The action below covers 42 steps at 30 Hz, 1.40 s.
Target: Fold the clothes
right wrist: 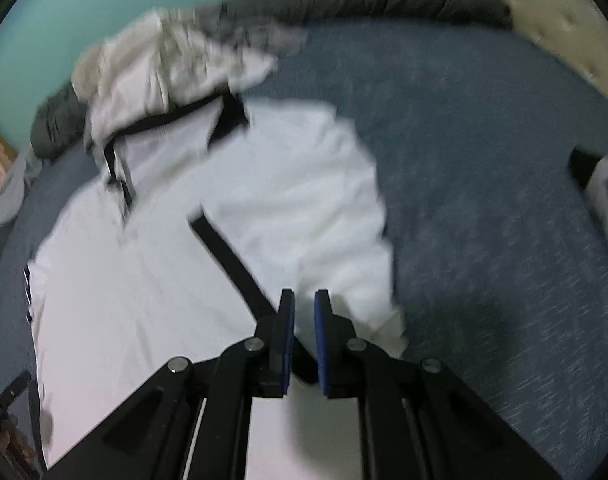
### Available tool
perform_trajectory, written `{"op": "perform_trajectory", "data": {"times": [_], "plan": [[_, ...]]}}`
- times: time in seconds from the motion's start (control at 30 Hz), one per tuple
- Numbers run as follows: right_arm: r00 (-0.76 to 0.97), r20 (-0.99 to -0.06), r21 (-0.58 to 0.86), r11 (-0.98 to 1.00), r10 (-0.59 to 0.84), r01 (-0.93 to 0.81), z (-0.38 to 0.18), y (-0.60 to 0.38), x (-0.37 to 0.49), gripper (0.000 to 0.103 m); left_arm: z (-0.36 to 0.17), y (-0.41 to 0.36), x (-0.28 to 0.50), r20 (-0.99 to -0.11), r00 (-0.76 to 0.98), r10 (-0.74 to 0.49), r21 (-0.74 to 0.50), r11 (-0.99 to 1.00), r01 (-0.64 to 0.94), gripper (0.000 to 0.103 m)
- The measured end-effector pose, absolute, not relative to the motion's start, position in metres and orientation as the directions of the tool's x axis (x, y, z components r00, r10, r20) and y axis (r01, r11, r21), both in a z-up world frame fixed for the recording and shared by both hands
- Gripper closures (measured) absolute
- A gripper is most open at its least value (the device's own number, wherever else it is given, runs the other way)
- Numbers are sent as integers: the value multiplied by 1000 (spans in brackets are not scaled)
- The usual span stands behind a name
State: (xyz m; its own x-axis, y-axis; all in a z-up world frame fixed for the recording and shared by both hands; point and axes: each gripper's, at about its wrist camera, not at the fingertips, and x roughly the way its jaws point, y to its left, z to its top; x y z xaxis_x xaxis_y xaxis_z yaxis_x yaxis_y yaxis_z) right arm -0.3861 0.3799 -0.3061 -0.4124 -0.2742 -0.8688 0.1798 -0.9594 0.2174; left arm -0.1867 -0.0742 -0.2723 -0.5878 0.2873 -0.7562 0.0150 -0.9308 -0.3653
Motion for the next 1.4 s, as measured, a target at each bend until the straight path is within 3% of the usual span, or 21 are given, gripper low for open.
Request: {"op": "perform_trajectory", "data": {"times": [0.2, 0.27, 0.33, 0.4, 0.57, 0.83, 1.13, 1.4], "plan": [[-542, -766, 349, -931, -347, 103, -292, 413, -364, 91, -256, -62, -189, -743, -589, 318, -382, -924, -17, 35], [-584, -742, 375, -926, -330, 48, -286, 431, -359, 87, -245, -50, -196, -738, -581, 343, -389, -920, -50, 35], [-608, -726, 411, -912, -323, -5, -284, 450, -356, 74, -237, -31, -210, -743, -562, 364, -379, -920, -95, 35], [-614, -708, 470, -882, -349, -40, -286, 459, -351, 71, -231, -4, -233, -754, -538, 377, -363, -922, -137, 35], [-601, -680, 578, -811, -420, -88, -298, 465, -345, 71, -220, 72, -296, -769, -469, 434, -356, -900, -249, 35], [-590, -696, 582, -802, -409, -131, -312, 469, -350, 71, -223, 205, -394, -800, -348, 489, -351, -852, -390, 35], [-561, -717, 565, -816, -413, -120, -324, 469, -367, 71, -257, 309, -470, -825, -279, 491, -360, -838, -409, 35], [-556, -719, 560, -821, -416, -109, -329, 470, -375, 71, -272, 341, -498, -818, -284, 500, -385, -844, -375, 35]]}}
